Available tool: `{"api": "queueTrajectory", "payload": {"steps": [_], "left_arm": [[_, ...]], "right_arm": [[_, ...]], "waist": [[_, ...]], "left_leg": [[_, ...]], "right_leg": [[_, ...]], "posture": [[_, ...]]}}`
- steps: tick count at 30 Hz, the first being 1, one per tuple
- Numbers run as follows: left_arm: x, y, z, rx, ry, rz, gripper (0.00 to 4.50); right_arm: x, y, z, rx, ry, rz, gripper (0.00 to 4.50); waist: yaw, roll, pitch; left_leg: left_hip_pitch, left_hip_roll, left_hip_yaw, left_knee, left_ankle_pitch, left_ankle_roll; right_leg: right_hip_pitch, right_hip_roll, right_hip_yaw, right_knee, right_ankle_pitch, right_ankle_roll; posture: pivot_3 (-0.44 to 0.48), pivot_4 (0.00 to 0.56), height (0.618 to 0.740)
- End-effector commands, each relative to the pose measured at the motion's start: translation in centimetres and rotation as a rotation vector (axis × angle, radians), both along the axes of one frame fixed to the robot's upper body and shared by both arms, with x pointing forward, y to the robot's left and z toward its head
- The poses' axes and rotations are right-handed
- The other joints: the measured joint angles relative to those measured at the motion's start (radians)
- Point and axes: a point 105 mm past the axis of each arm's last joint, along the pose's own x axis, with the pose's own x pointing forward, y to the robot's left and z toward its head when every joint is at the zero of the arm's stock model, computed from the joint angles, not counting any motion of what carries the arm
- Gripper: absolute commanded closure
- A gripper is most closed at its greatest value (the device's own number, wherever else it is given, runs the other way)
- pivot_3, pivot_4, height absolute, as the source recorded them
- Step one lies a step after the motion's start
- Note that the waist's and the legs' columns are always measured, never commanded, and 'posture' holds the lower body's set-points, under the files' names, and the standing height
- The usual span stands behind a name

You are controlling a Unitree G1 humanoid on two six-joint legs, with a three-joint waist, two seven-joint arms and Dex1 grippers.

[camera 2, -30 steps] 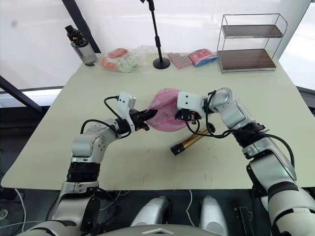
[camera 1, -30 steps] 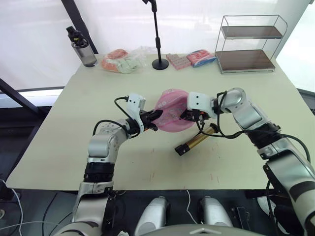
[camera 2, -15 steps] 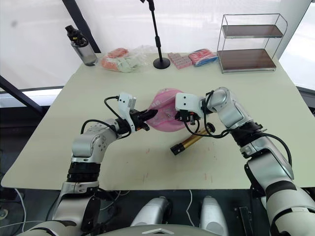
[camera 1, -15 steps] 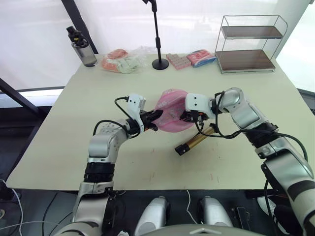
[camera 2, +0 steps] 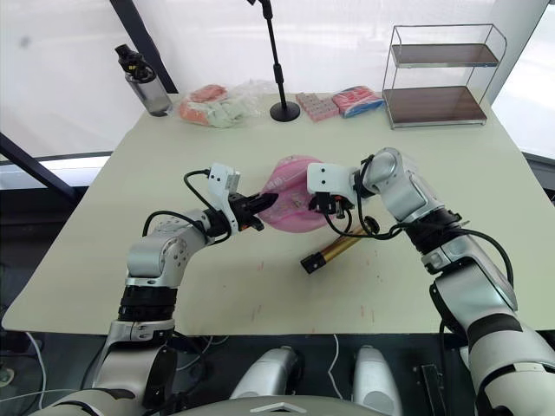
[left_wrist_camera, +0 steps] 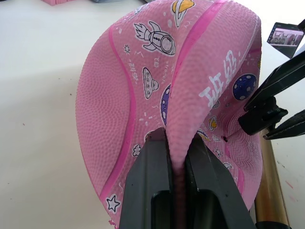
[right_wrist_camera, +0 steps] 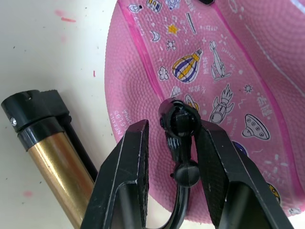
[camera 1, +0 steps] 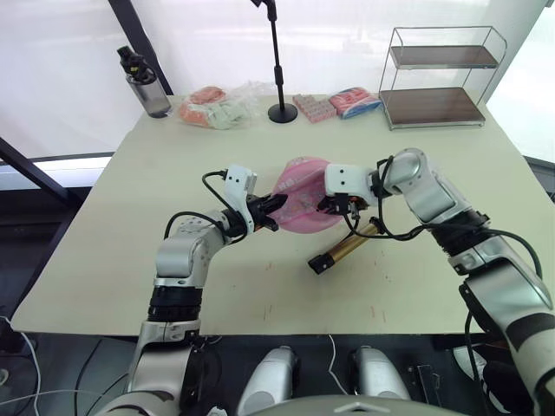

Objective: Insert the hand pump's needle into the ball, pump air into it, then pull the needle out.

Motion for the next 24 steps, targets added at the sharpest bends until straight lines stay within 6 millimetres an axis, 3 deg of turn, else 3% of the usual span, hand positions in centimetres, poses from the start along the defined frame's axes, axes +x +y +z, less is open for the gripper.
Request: {"api": "queueTrajectory", "payload": {"steps": [1, 23, 24], "left_arm": [[-1.76, -1.44, -4.55, 0.031, 0.179, -0.057, 4.5], [-1.91, -1.68, -4.85, 0.025, 0.183, -0.055, 4.5], [-1.91, -1.68, -4.87, 0.025, 0.183, -0.055, 4.5]], "right_arm": [[-0.02, 0.79, 1.63, -0.016, -0.056, 0.036, 3.02], [0.16, 1.56, 2.29, -0.108, -0.076, 0.065, 3.02], [0.17, 1.52, 2.27, -0.111, -0.074, 0.066, 3.29]], "waist": [[0.0, 0.0, 0.0], [0.0, 0.0, 0.0], [0.0, 0.0, 0.0]], "left_leg": [[0.0, 0.0, 0.0, 0.0, 0.0, 0.0], [0.0, 0.0, 0.0, 0.0, 0.0, 0.0], [0.0, 0.0, 0.0, 0.0, 0.0, 0.0]], "right_leg": [[0.0, 0.0, 0.0, 0.0, 0.0, 0.0], [0.0, 0.0, 0.0, 0.0, 0.0, 0.0], [0.0, 0.0, 0.0, 0.0, 0.0, 0.0]], "posture": [[0.0, 0.15, 0.74], [0.0, 0.15, 0.74], [0.0, 0.15, 0.74]]}}
